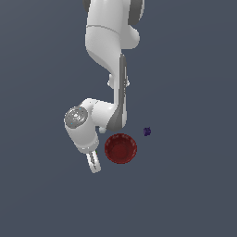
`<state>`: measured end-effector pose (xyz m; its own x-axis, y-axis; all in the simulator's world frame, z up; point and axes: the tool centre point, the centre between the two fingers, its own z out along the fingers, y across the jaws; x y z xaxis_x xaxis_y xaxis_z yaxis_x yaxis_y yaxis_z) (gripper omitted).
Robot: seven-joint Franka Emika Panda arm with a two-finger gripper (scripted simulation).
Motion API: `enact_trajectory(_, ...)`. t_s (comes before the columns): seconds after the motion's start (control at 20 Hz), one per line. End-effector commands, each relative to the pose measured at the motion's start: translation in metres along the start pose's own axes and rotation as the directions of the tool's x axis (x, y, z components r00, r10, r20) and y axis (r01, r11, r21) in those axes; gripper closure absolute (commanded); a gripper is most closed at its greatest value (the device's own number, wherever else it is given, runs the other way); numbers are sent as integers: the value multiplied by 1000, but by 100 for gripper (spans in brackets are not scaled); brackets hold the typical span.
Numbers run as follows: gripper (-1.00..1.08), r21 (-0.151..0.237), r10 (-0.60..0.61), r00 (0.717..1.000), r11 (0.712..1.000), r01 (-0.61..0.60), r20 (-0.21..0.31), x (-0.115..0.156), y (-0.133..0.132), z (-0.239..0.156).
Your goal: Pick up a designated object from a clutter of objects.
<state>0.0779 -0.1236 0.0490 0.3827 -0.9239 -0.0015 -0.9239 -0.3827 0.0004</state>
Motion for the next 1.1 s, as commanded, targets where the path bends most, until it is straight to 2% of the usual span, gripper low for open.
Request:
enact_trajectory(0.0,108,1,0,1000,1000,0,0,-8,4,-12)
enact_trajectory(1.05,108,2,0,1000,1000,0,2,-109,56,-156)
